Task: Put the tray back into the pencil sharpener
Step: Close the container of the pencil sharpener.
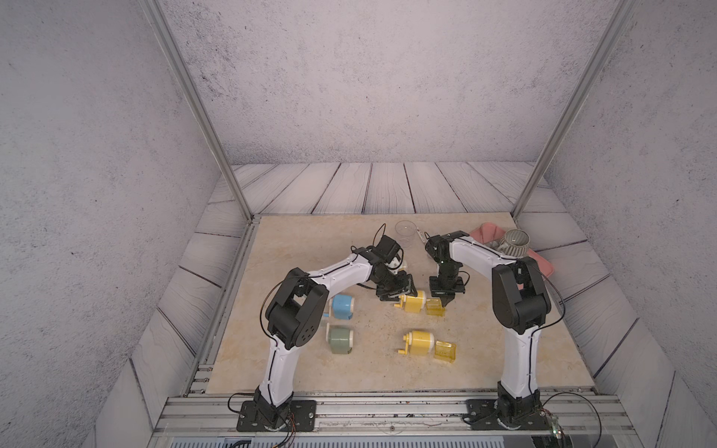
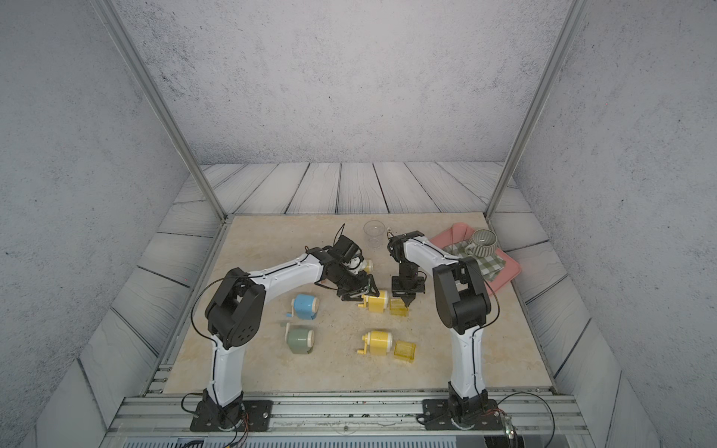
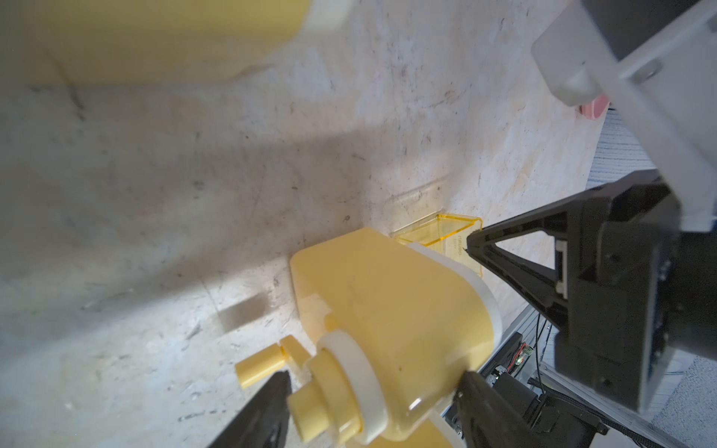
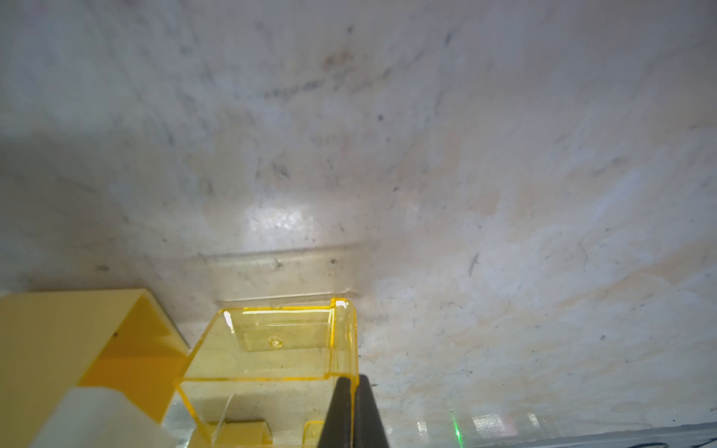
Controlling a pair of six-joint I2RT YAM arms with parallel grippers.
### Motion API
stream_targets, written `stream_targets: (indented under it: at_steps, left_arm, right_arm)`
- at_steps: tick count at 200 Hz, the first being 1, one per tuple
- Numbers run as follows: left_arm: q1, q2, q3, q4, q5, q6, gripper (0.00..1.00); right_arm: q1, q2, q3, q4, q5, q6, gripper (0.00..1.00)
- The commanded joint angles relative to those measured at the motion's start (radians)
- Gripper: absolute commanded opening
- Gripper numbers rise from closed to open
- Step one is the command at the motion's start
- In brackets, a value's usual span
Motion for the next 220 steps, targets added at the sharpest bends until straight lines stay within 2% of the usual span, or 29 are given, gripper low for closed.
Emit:
stream_targets:
  at_steps: [1, 220]
  left_arm:
    - [0.008, -0.002, -0.03, -0.069, -0.037, 0.012, 0.71]
    - [0.01, -0.011, -0.045, -0.065, -0.036, 0.011, 0.71]
  right_arm:
    - [0.017, 0.02, 0.02, -0.031, 0.024, 0.008, 0.0]
    - [0.041, 0.027, 0.029, 0.028, 0.047, 0.098, 0.0]
